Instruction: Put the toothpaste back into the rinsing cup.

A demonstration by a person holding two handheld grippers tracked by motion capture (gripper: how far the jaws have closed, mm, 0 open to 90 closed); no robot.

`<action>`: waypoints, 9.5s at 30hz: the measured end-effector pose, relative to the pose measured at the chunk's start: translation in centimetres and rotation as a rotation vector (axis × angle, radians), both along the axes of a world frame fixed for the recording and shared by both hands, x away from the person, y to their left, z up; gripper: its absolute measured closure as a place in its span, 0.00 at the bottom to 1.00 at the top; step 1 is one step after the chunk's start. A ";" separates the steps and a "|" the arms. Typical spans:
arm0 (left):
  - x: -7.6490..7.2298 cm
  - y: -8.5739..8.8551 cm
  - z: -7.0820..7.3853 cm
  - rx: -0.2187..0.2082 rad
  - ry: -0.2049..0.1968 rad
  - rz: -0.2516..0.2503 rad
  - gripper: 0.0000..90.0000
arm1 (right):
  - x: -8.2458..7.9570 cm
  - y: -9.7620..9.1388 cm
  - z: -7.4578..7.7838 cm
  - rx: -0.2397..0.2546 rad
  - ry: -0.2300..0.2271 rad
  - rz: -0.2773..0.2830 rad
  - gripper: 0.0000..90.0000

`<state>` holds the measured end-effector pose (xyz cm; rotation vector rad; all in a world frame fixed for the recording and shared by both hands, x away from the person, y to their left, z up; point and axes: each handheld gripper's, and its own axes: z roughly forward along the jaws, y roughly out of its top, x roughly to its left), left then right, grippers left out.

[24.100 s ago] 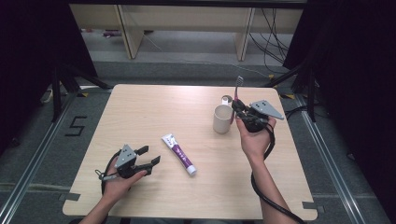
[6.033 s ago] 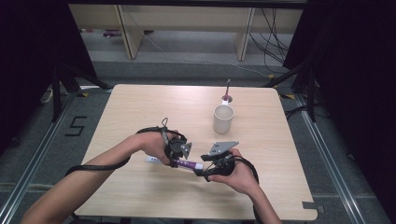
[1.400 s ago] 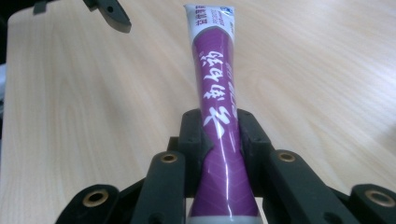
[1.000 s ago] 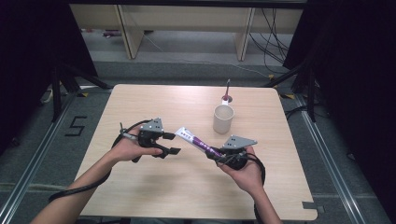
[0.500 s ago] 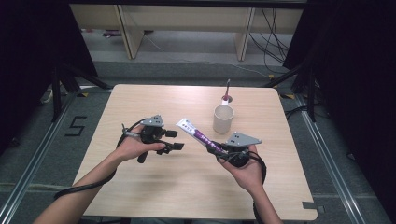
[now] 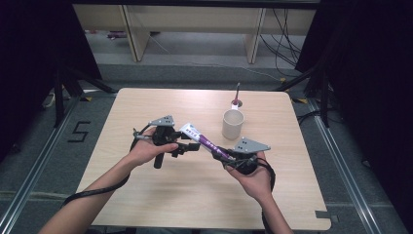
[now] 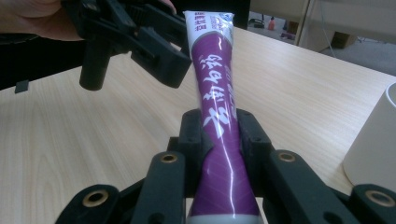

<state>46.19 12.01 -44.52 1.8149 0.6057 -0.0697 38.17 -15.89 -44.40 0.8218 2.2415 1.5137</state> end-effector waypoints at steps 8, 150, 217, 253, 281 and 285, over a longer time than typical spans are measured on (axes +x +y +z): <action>0.1 -0.7 0.6 -0.081 0.047 0.025 0.39 | 0.0 0.1 0.0 0.025 -0.036 -0.021 0.83; -7.9 12.0 -7.7 0.001 -0.320 0.555 0.37 | 4.7 -5.2 6.0 0.114 -0.172 -0.233 0.83; -8.0 12.0 -7.9 0.010 -0.312 0.557 0.36 | 12.9 -3.6 3.8 0.069 -0.159 -0.437 0.82; -8.0 12.0 -7.9 0.000 -0.307 0.553 0.35 | 13.9 -2.7 -0.5 -0.011 -0.058 -0.430 0.82; -8.1 12.0 -7.9 -0.002 -0.309 0.549 0.35 | 14.3 -2.9 -1.5 -0.043 -0.040 -0.406 0.81; -8.1 12.0 -7.9 -0.003 -0.308 0.549 0.35 | 14.3 -2.9 -1.5 -0.035 -0.043 -0.414 0.81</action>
